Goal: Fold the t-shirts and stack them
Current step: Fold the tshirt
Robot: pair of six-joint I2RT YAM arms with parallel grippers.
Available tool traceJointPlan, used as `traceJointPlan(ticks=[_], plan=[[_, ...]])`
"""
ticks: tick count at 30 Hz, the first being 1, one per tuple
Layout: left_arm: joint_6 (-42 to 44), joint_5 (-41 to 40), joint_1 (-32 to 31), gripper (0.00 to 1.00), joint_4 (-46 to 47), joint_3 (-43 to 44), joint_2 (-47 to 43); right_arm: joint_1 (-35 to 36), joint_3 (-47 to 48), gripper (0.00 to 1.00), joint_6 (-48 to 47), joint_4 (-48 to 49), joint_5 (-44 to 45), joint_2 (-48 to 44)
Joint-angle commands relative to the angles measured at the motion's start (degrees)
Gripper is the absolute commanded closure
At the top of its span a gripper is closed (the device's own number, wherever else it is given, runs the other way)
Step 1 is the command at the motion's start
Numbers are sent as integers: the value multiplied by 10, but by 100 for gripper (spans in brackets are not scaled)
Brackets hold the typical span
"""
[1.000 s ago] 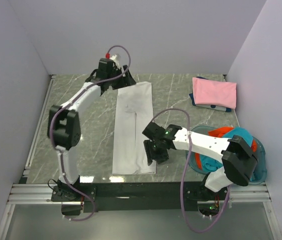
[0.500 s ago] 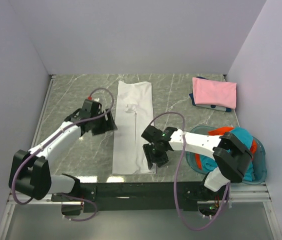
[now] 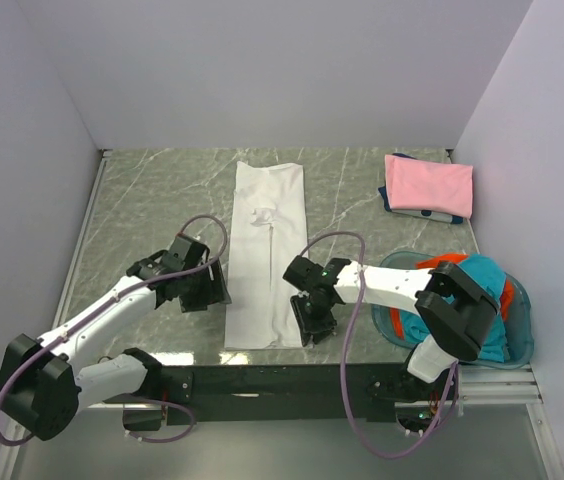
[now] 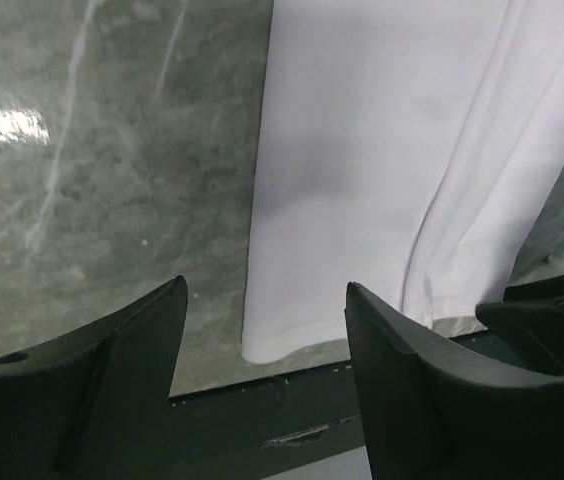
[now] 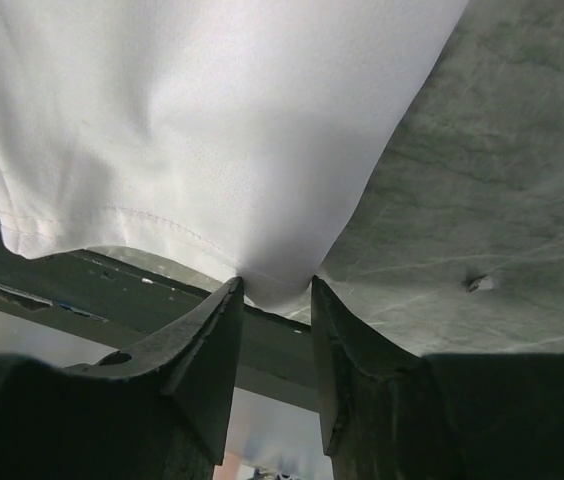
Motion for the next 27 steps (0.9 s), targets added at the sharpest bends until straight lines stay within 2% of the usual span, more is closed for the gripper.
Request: traceJointPlan(ticks=[1,10,15,22,27], plan=[[-35,-16,-26,30,-23,-4,-16,2,-13,60,-2,18,-25,2],[-90,-35,-74,37,-46,-35,-22,3,-26,71,-7,35,-38,13],[-102,-26,-77,44,-40,-57,-35,2,-26,84,-11,40,-39,23],[-94,11,-81,53,-18,-72,-14,2,-19,86,-12,34,-33,23],[-93,19,-84,54,-11,-75,-10,2,-22,86,-10,34,-31,18]])
